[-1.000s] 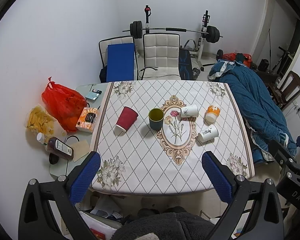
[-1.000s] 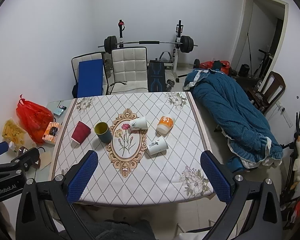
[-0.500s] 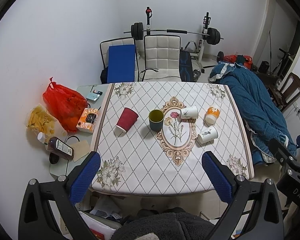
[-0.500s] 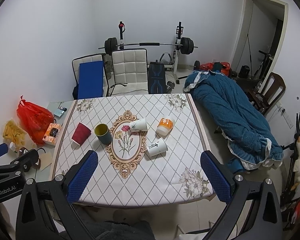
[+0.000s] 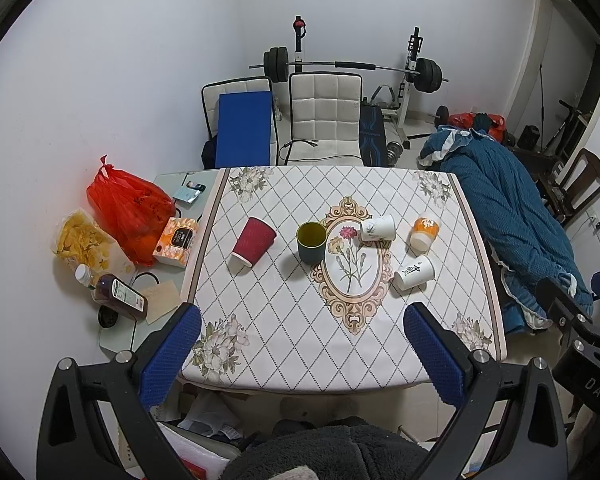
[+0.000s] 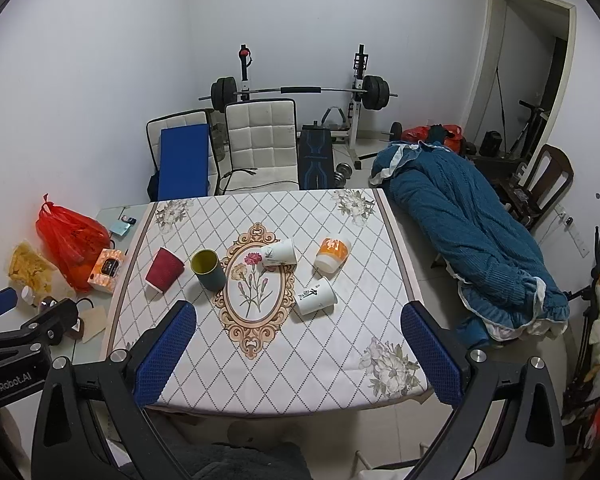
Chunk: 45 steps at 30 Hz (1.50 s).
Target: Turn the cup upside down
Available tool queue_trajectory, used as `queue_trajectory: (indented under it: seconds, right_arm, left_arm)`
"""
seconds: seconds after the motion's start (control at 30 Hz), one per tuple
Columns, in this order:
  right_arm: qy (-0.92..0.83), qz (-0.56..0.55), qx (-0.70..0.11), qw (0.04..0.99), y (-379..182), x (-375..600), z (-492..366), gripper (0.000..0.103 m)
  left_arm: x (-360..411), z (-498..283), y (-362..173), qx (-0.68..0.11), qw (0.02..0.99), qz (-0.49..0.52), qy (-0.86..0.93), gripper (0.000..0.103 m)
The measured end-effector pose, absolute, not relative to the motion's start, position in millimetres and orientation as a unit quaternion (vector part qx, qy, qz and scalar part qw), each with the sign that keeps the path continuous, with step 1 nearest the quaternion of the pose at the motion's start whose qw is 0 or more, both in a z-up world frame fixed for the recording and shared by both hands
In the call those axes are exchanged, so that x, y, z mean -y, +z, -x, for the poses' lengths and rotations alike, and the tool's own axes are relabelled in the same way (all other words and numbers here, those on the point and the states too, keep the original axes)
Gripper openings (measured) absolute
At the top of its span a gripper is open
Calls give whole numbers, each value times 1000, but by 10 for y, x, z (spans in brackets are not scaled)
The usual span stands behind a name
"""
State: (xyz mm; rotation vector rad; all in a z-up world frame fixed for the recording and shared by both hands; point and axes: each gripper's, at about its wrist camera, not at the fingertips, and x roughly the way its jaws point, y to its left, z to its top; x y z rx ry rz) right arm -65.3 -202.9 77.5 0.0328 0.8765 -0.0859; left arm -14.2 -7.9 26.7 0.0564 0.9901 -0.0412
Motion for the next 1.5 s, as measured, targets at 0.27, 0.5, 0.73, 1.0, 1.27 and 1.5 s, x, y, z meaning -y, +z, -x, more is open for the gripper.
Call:
queue_trajectory:
  seconds: [0.27,0.5,0.73,1.0,1.27,1.5]
  right_arm:
    - [-36,-21,-432,901,683,2092,615,103]
    - [-44,-23,-461,886,295,2259,432,103]
    - [-55,-13,-523,851,-485,2521,123,103]
    - [-48,14,-576,816,-1244,2664,-116,103]
    - [-45,27,-613,788,-1861,2573,-535,103]
    - [-51,25,-643,763,-2283,2416,-971,103]
  left_arm:
    - [114,92,252,-481,876,-20,-14,103]
    - [317,-89,-164,-514,858,-20,-3,103]
    - [536,-281,-788,-570,822,-21,0,103]
    - [627,-584,-1448,-607,794,-28,16,103]
    - [487,-1061,-1914,-624,780,-34,38,103]
    - [508,-1523,-2109,-630,775,-51,19,103]
